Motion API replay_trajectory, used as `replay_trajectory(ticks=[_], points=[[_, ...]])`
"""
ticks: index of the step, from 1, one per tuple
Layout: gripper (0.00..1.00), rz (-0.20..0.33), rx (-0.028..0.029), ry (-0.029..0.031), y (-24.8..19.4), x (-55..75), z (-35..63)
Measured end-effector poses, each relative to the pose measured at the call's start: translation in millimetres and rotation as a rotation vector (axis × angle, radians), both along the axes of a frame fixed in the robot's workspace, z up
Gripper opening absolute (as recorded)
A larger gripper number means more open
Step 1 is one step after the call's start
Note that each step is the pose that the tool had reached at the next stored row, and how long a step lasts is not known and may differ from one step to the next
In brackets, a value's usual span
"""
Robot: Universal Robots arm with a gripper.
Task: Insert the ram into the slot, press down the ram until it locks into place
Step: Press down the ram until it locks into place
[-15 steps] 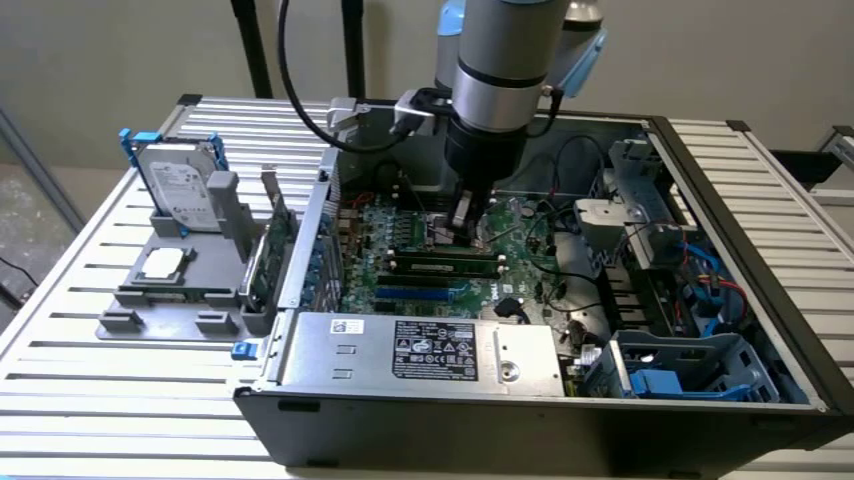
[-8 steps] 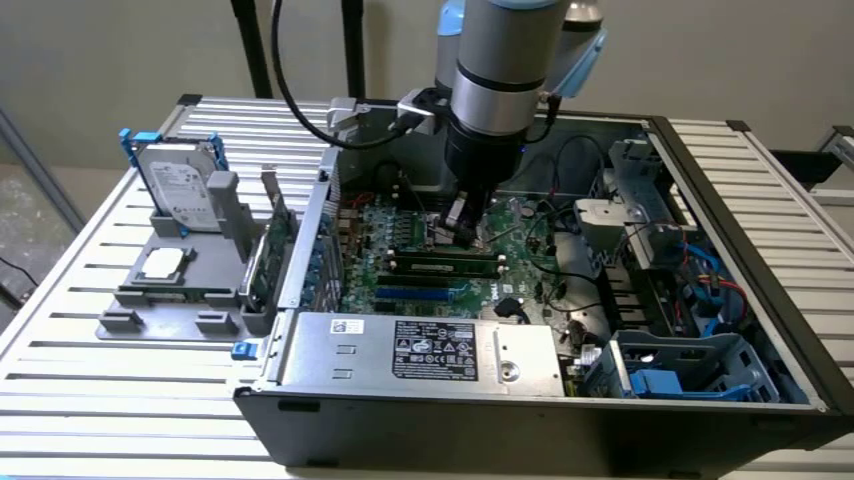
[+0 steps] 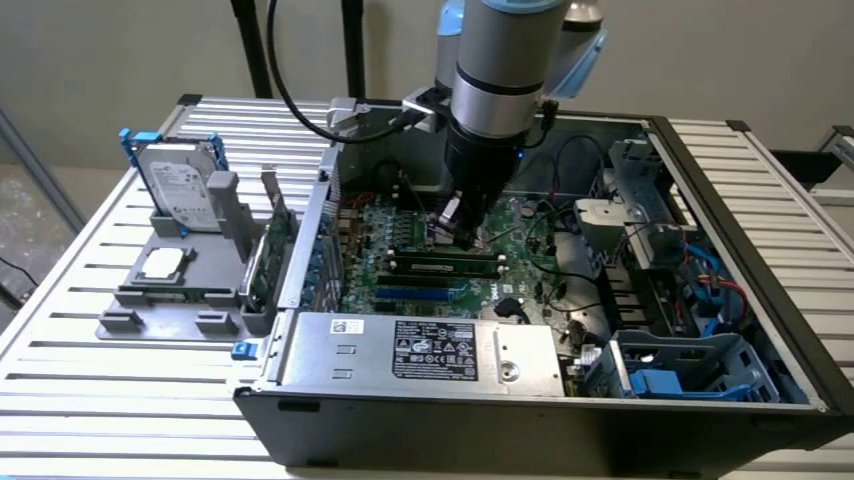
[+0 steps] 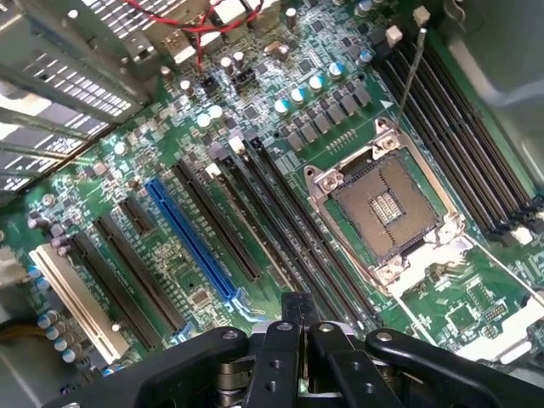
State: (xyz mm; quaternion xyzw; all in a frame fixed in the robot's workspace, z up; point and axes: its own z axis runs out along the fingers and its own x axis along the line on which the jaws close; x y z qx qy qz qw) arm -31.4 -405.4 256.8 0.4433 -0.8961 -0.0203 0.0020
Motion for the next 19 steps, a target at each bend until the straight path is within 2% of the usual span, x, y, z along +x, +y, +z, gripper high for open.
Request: replay_trajectory(ticks=[6, 19], points=[[0.11, -0.092, -0.0006, 0.0016, 0.0, 0.0, -0.6], [0.11, -0.273, -0.0016, 0.0152, 0.0, 0.0, -0.8]])
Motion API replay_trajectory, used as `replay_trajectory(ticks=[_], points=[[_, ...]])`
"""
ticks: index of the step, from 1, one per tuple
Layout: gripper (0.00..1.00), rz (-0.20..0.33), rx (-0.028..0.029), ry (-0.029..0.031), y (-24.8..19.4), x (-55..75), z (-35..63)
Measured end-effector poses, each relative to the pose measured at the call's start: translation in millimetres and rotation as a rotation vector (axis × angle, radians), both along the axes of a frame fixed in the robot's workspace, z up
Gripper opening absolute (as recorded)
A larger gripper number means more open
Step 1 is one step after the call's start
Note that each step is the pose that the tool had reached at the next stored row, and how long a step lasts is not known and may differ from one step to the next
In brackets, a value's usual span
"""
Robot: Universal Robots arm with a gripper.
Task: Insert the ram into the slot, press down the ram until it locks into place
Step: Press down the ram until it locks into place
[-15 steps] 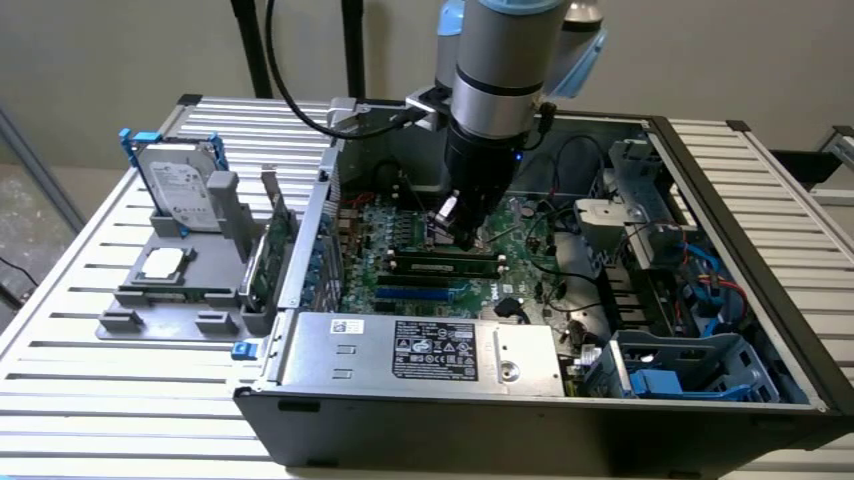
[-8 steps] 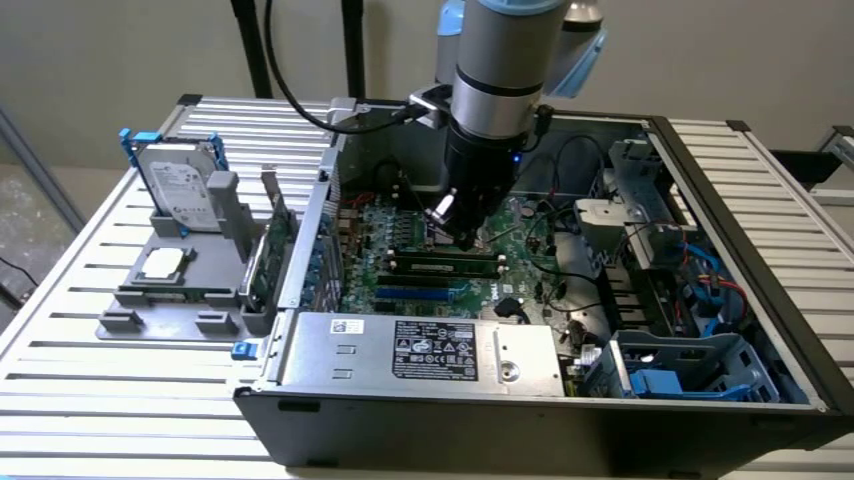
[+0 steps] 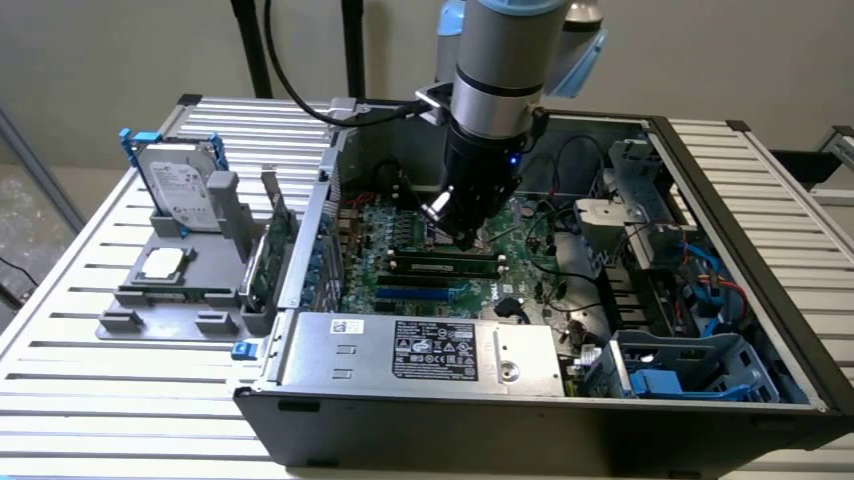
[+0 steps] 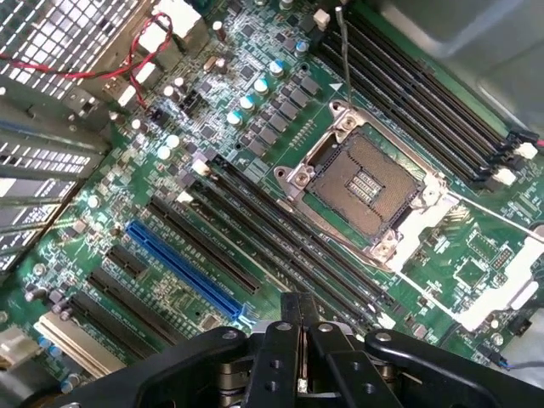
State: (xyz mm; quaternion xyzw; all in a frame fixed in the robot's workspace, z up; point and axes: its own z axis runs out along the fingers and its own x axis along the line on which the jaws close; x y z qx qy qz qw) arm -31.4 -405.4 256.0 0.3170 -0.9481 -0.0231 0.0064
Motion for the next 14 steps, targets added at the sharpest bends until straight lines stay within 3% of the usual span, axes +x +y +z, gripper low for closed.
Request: replay_trajectory(ticks=[6, 14], points=[[0.11, -0.086, 0.0, 0.0052, 0.0, 0.0, -0.1], [0.11, -0.216, 0.0003, 0.0068, 0.0, 0.0, -0.2]])
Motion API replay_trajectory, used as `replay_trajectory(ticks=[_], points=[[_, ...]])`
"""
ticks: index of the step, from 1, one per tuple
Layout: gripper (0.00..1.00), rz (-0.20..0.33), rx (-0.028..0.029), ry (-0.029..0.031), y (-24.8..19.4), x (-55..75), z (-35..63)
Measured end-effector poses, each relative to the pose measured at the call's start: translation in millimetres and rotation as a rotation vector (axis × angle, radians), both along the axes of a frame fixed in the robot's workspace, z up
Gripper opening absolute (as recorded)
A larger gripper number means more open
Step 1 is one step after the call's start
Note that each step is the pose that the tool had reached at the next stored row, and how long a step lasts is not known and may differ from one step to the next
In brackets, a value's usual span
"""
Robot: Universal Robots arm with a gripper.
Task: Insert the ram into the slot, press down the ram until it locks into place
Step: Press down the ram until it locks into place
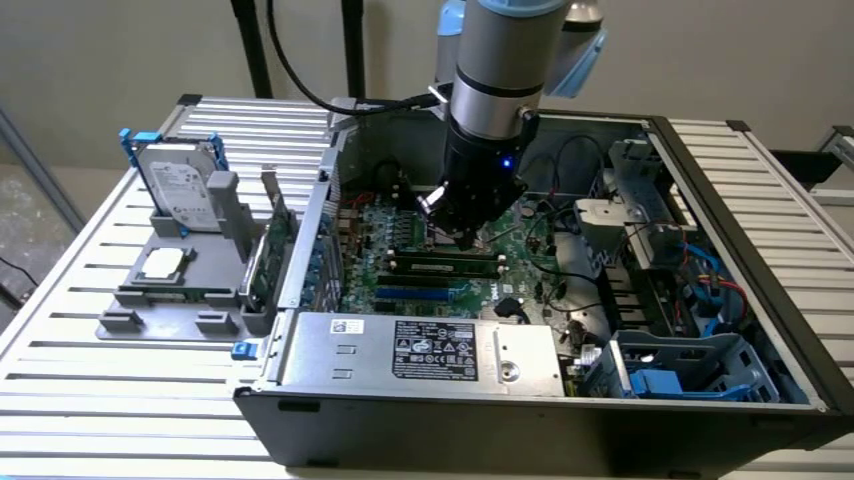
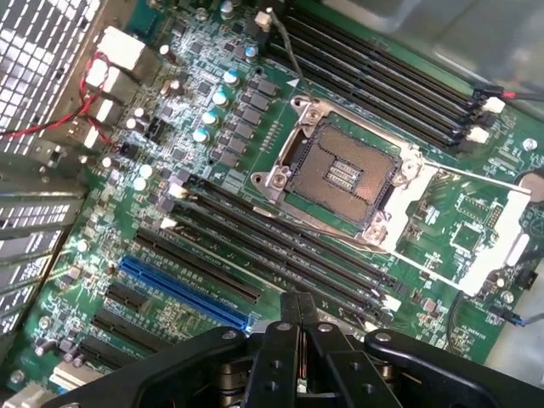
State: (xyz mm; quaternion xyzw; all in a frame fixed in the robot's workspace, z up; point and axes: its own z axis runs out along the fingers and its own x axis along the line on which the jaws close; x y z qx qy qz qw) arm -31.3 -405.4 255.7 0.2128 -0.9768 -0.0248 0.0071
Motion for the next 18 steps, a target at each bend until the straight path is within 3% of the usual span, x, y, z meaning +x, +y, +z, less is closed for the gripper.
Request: replay_trajectory(ticks=[18], points=[[0.11, -0.323, 0.0, 0.0001, 0.0, 0.0, -1.1]])
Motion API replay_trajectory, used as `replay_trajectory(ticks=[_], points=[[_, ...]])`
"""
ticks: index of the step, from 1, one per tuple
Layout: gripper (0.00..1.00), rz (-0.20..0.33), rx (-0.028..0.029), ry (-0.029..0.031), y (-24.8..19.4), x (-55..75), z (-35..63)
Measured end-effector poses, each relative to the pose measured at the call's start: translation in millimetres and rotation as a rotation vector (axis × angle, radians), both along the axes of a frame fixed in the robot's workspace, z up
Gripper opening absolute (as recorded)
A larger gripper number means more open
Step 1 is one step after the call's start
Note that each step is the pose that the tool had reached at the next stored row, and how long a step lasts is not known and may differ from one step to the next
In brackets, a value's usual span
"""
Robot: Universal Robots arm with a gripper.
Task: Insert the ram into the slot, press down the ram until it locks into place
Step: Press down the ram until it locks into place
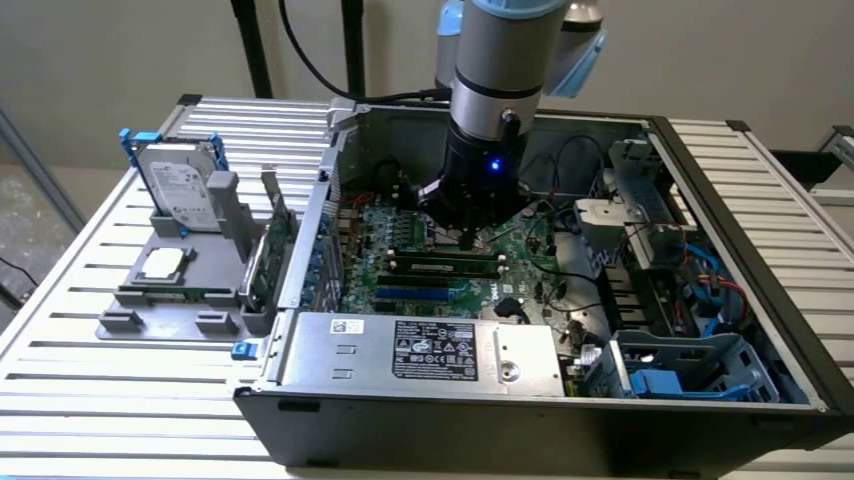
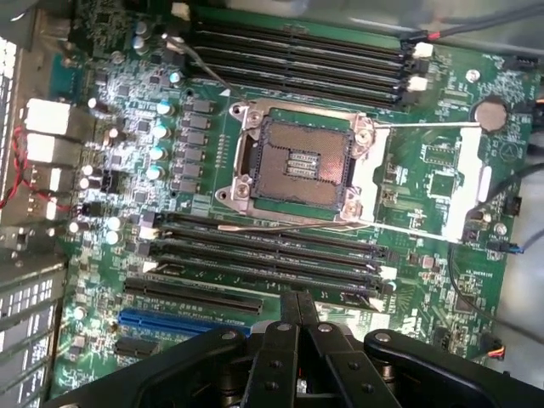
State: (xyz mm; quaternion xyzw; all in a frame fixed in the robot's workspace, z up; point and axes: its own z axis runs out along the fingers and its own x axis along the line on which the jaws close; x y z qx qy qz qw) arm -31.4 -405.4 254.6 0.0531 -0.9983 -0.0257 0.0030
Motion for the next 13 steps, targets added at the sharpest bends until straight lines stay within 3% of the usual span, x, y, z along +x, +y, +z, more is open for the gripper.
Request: replay_trajectory(ticks=[8, 10, 13], points=[[0.11, -0.142, 0.0001, 0.0, 0.0, 0.0, -1.0], [0.11, -0.16, 0.0001, 0.0, -0.3, -0.1, -1.3], [0.11, -0.163, 0.0, 0.0, -4.2, -2.0, -1.3]])
